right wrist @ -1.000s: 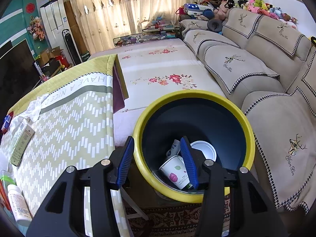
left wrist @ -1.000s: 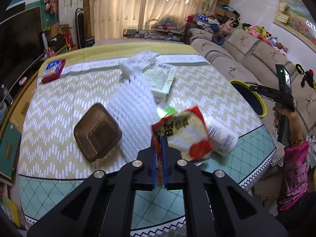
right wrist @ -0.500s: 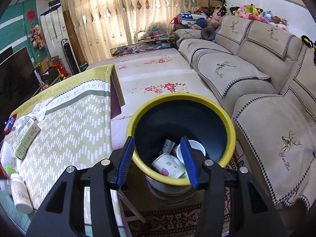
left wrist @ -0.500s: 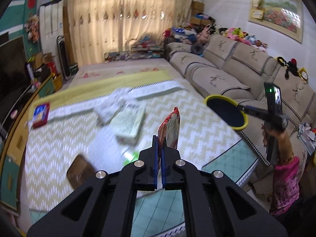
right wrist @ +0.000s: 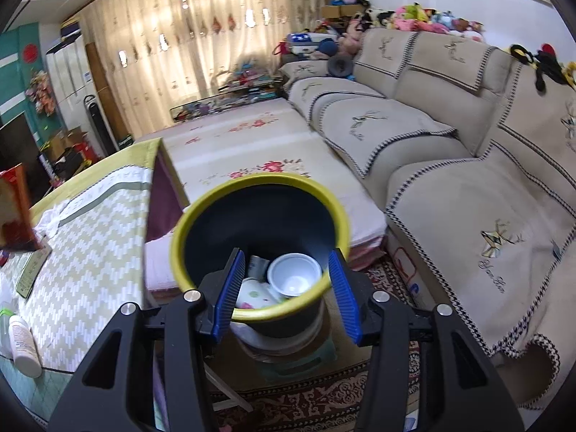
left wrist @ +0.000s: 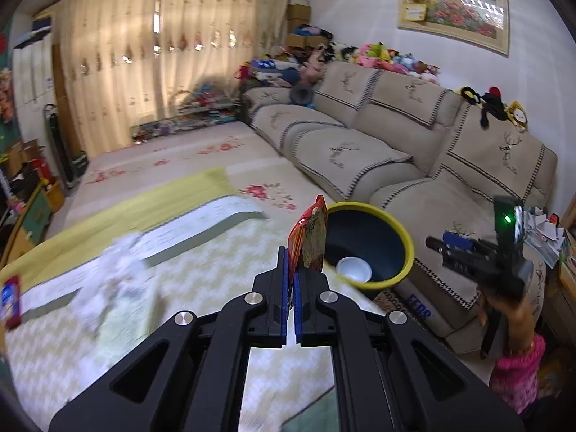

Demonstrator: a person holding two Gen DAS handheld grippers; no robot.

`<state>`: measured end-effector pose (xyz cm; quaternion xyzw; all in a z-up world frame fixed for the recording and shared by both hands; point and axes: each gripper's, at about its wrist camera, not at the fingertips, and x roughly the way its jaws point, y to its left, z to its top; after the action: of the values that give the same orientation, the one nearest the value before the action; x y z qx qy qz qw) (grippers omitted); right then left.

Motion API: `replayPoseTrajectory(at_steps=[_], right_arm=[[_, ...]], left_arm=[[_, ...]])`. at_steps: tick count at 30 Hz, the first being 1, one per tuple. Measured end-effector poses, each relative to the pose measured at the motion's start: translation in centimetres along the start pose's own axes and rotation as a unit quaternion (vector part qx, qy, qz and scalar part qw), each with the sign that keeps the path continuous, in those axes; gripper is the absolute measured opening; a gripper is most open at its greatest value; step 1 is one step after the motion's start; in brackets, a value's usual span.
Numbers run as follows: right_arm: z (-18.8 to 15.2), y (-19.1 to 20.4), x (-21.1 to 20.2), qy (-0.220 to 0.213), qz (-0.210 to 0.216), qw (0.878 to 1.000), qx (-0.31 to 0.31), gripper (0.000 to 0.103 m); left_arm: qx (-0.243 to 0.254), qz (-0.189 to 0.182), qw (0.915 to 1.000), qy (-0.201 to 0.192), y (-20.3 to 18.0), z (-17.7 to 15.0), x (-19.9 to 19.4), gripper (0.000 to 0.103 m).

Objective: Collect trash
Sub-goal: 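Carry the snack wrapper with the left tool into the bin and release, then reach the right tool to the white pill bottle and grasp it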

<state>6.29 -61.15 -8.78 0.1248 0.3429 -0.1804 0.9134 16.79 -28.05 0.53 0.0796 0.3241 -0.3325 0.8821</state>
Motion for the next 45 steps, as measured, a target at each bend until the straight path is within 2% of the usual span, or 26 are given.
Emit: replayPoseTrajectory(at_steps=[3, 7, 11, 14, 19, 23, 25, 27, 28, 30, 33, 34, 37, 39, 45], right_arm=[[-0.3, -1.3, 0.0, 0.001, -0.005, 1.0, 0.011, 0.047], [-0.6, -2.6, 0.3, 0.005, -0.007, 1.0, 0.021, 0.047], [-0.8, -3.5, 0.5, 0.007, -0.007, 1.0, 0.027, 0.047], [-0.9, -4.1, 0.6, 0.01, -0.007, 0.999, 0.032, 0.047], [-1.3, -4.9, 0.7, 0.013, -0.01, 0.999, 0.041, 0.047], [-1.4, -5.8, 0.9, 0.016, -0.01, 0.999, 0.048, 0.048], [-1.5, -5.9, 0.9, 0.017, -0.011, 0.999, 0.049, 0.048], [-1.4, -6.0, 1.0, 0.018, -0.01, 0.999, 0.051, 0.048], [-1.3, -5.9, 1.0, 0.018, -0.01, 0.999, 0.051, 0.048], [-1.3, -5.9, 0.9, 0.017, -0.007, 0.999, 0.051, 0.048], [-1.5, -5.4, 0.7, 0.018, -0.004, 0.999, 0.049, 0.049], [-1.6, -5.3, 0.7, 0.019, -0.002, 0.999, 0.048, 0.05], [-1.9, -4.6, 0.9, 0.026, 0.005, 0.999, 0.043, 0.052], [-2.2, -3.8, 1.1, 0.03, 0.011, 0.999, 0.037, 0.052], [-2.7, -0.6, 1.0, 0.04, 0.034, 0.999, 0.008, 0.054]], left_arm=[[0.003, -0.02, 0.9996, 0.018, -1.9, 1.7, 4.2, 0.003], [0.008, -0.026, 0.9988, 0.04, -4.4, 3.3, 9.4, 0.003], [0.017, -0.036, 0.997, 0.066, -7.2, 3.8, 14.2, 0.003], [0.026, -0.032, 0.9957, 0.082, -9.2, 4.0, 17.7, 0.003], [0.014, -0.033, 0.9937, 0.106, -10.6, 3.8, 22.2, 0.004], [0.015, -0.02, 0.9928, 0.117, -11.3, 3.6, 24.9, 0.005], [0.014, -0.011, 0.9921, 0.124, -11.4, 3.6, 26.2, 0.017], [0.009, -0.007, 0.9918, 0.128, -11.5, 3.5, 27.1, 0.053], [0.008, -0.002, 0.9922, 0.125, -11.5, 3.6, 27.3, 0.055], [0.006, 0.0, 0.9925, 0.122, -11.3, 3.6, 27.0, 0.055], [0.0, -0.008, 0.9949, 0.101, -10.7, 3.9, 24.2, 0.058], [0.001, -0.007, 0.9958, 0.092, -10.6, 4.0, 23.0, 0.061], [0.001, -0.011, 0.9983, 0.058, -10.0, 3.9, 18.0, 0.081], [0.001, -0.011, 0.9991, 0.041, -9.3, 3.6, 14.7, 0.089], [-0.011, 0.017, 0.9998, 0.002, -4.9, 0.8, 5.2, 0.098]])
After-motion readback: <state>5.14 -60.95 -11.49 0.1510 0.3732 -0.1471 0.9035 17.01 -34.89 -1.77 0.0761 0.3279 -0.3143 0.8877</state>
